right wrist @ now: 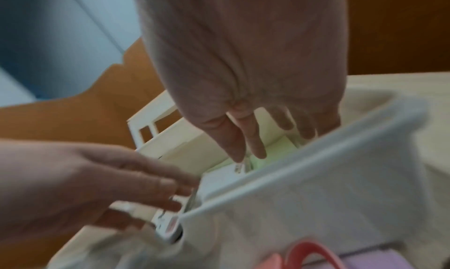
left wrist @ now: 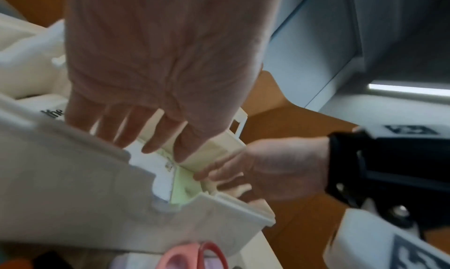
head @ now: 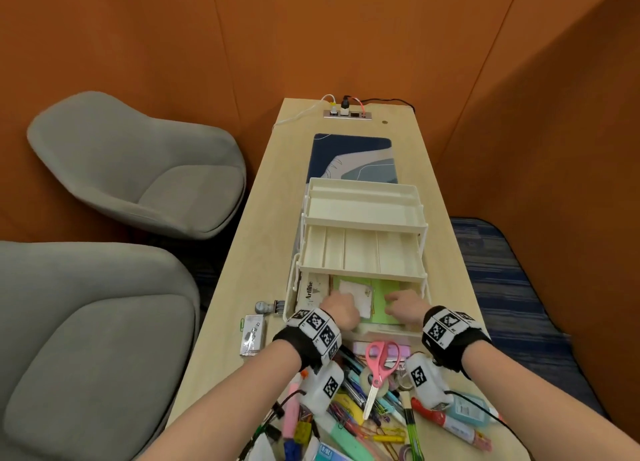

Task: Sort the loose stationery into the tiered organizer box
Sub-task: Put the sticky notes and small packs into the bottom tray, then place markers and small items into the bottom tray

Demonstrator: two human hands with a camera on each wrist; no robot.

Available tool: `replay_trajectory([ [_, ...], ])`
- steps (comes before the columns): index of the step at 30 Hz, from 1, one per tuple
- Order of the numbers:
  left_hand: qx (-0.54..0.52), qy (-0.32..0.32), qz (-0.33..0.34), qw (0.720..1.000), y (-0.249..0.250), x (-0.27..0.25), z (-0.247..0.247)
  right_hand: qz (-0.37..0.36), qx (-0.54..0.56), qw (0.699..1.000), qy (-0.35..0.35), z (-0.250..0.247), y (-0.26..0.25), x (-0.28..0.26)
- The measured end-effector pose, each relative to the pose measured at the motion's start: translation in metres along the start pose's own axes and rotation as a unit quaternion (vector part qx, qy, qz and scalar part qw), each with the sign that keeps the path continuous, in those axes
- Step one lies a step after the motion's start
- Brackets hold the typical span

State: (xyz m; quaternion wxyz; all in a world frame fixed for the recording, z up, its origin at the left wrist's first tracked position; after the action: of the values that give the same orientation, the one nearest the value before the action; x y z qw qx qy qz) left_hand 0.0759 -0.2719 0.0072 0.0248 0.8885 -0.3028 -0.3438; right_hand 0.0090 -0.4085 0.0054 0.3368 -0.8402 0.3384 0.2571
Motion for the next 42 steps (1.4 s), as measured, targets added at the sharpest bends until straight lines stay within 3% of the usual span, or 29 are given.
replay_trajectory([
  [6,0.097,-0.056,0.041,0.993,0.002,0.008,0.011,-0.046,0.008,0.998,-0.038,0.012,-0.032,-0.001],
  [9,0.120,-0.069,-0.002,0.990,-0.006,0.015,0.023,-0.043,0.028,0.998,-0.039,0.010,-0.036,0.003],
  [15,0.098,-0.021,-0.026,0.995,-0.028,0.050,0.050,-0.065,0.049,0.994,-0.068,0.008,-0.038,0.009],
  [22,0.126,-0.011,-0.010,0.992,-0.027,0.033,0.031,-0.030,0.113,0.991,-0.058,0.009,-0.026,0.017],
  [29,0.133,-0.013,-0.007,0.991,-0.023,0.032,0.027,-0.041,0.200,0.977,-0.056,0.010,-0.023,0.015],
  [36,0.151,0.018,0.053,0.987,-0.013,-0.009,-0.008,-0.072,0.132,0.988,-0.037,0.004,-0.032,-0.015],
  [39,0.118,0.107,0.128,0.979,-0.014,-0.047,-0.026,-0.127,0.079,0.989,-0.009,-0.006,-0.027,-0.046],
  [42,0.042,0.227,0.203,0.952,-0.019,-0.094,-0.030,-0.201,0.094,0.973,0.057,-0.009,-0.012,-0.085],
])
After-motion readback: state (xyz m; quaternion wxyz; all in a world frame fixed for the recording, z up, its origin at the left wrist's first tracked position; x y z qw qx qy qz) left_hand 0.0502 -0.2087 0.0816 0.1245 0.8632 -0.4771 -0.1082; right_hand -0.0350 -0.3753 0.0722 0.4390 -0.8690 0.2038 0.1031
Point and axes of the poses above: each hand's wrist, its own x-axis towards the middle knuckle, its own z-axis out of the palm, y = z × x, the point moved 3 cm from there along x, towards the middle knuckle, and after that the axes turned 7 degrees about x, right-handed, at the moved point
